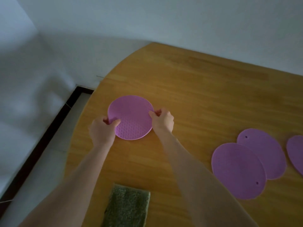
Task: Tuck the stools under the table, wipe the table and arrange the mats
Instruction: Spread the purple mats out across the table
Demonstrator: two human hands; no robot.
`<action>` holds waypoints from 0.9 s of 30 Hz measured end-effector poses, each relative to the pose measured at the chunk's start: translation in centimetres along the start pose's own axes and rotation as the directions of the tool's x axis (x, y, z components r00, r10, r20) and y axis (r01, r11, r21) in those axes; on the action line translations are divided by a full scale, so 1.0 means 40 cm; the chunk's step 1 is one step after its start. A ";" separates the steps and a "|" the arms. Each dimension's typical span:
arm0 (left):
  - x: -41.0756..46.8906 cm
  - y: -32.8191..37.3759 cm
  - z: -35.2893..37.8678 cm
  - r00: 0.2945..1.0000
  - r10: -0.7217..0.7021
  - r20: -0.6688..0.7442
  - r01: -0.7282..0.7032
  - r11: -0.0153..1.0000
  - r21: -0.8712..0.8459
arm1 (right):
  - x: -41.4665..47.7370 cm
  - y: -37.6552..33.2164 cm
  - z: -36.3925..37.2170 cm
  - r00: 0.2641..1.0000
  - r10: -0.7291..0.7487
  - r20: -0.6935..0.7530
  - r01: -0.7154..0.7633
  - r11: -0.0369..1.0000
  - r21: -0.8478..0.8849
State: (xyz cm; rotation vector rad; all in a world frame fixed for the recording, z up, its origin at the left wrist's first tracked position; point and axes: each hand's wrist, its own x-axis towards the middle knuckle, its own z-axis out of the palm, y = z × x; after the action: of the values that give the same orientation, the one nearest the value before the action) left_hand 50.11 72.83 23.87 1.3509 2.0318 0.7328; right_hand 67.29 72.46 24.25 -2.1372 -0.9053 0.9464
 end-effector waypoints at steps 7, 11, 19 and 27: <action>0.055 -0.047 -0.043 0.999 0.040 -0.033 -0.037 0.997 0.073 | 0.000 -0.038 0.071 1.000 -0.003 0.017 0.005 0.993 -0.120; 0.060 -0.064 -0.037 0.998 0.035 -0.058 -0.030 0.996 0.088 | -0.003 -0.041 0.086 1.000 0.000 0.000 0.000 0.985 -0.173; -0.037 -0.016 0.010 0.986 0.085 -0.141 -0.047 0.966 0.255 | -0.022 -0.001 0.016 0.994 0.013 -0.111 -0.019 0.998 -0.056; -0.368 0.119 0.221 0.966 0.182 0.185 -0.214 0.963 0.167 | -0.094 0.237 -0.286 0.959 0.088 -0.270 -0.076 0.996 0.054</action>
State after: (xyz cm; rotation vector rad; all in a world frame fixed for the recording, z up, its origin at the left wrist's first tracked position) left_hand 64.06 61.77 23.74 1.6834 1.8860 0.5027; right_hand 77.62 61.13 24.76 -2.2138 -0.6584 0.6815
